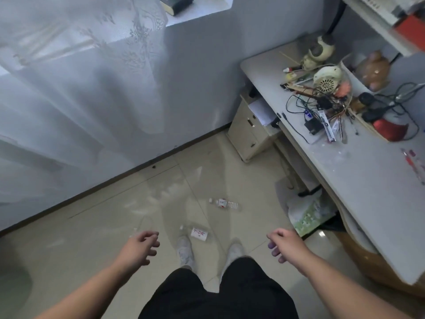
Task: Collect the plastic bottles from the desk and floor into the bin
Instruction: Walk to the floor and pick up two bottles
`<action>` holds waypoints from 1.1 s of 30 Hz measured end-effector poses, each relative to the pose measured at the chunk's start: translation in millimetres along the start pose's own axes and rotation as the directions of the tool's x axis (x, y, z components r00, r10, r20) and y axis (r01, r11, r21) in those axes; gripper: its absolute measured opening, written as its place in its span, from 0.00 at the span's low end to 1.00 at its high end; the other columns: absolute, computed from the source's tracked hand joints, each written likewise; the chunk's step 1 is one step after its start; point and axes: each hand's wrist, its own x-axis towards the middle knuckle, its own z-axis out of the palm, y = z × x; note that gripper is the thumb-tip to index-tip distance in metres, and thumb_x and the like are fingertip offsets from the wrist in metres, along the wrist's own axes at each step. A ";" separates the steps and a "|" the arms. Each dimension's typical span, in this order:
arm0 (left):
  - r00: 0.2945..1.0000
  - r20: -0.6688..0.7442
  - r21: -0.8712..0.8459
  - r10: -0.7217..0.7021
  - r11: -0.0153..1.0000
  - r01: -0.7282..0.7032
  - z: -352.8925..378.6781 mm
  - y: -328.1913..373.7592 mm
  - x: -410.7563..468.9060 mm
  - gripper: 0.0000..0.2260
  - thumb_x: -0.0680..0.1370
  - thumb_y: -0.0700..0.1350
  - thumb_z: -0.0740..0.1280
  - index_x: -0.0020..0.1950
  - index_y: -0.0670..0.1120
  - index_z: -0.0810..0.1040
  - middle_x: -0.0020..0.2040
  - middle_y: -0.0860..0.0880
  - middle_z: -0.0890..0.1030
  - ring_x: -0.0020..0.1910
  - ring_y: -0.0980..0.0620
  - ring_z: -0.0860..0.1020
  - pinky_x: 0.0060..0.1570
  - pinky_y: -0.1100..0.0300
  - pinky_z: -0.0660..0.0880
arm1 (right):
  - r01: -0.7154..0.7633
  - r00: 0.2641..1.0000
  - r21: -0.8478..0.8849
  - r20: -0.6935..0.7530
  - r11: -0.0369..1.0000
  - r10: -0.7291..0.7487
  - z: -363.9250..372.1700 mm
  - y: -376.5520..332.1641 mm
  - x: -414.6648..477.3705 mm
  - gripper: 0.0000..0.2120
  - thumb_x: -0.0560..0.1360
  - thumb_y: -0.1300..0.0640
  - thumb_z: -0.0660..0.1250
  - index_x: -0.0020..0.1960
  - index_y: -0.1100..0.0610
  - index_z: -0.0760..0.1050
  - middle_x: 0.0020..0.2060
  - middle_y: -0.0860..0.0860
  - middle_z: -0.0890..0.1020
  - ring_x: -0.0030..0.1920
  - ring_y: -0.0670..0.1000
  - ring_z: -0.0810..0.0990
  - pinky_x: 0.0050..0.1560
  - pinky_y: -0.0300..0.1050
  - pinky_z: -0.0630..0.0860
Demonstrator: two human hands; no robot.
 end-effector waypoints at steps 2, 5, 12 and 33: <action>1.000 -0.029 -0.045 0.009 0.999 -0.011 11.5 13.8 8.5 0.09 0.85 0.44 0.61 0.61 0.45 0.79 0.55 0.39 0.83 0.42 0.45 0.77 0.39 0.57 0.71 | -0.029 0.999 -0.056 0.022 0.998 0.030 -8.9 0.7 15.8 0.08 0.79 0.57 0.65 0.47 0.62 0.79 0.38 0.56 0.82 0.31 0.53 0.75 0.27 0.43 0.69; 0.997 -0.070 -0.109 -0.036 0.994 0.028 35.1 22.7 21.6 0.10 0.85 0.43 0.61 0.61 0.44 0.79 0.55 0.38 0.83 0.40 0.46 0.77 0.37 0.58 0.70 | -0.036 0.997 -0.154 0.063 0.987 0.046 -22.2 -2.1 48.9 0.09 0.80 0.57 0.65 0.48 0.62 0.79 0.37 0.56 0.81 0.30 0.52 0.75 0.27 0.42 0.68; 0.971 -0.160 -0.267 -0.179 0.955 0.132 126.4 -0.3 66.2 0.08 0.84 0.45 0.62 0.58 0.50 0.81 0.51 0.46 0.85 0.50 0.41 0.84 0.43 0.52 0.78 | 0.120 0.970 -0.437 0.244 0.891 -0.012 -28.2 -23.5 186.6 0.09 0.76 0.54 0.65 0.46 0.60 0.80 0.34 0.54 0.81 0.28 0.51 0.74 0.25 0.40 0.67; 0.719 -0.237 -0.593 -0.654 0.683 0.426 371.3 -235.2 541.5 0.41 0.72 0.57 0.77 0.76 0.41 0.62 0.68 0.38 0.74 0.63 0.35 0.76 0.62 0.40 0.78 | 0.557 0.819 -0.812 0.504 0.174 -0.274 208.3 84.1 701.5 0.48 0.64 0.39 0.80 0.76 0.54 0.62 0.65 0.60 0.77 0.64 0.62 0.77 0.63 0.53 0.76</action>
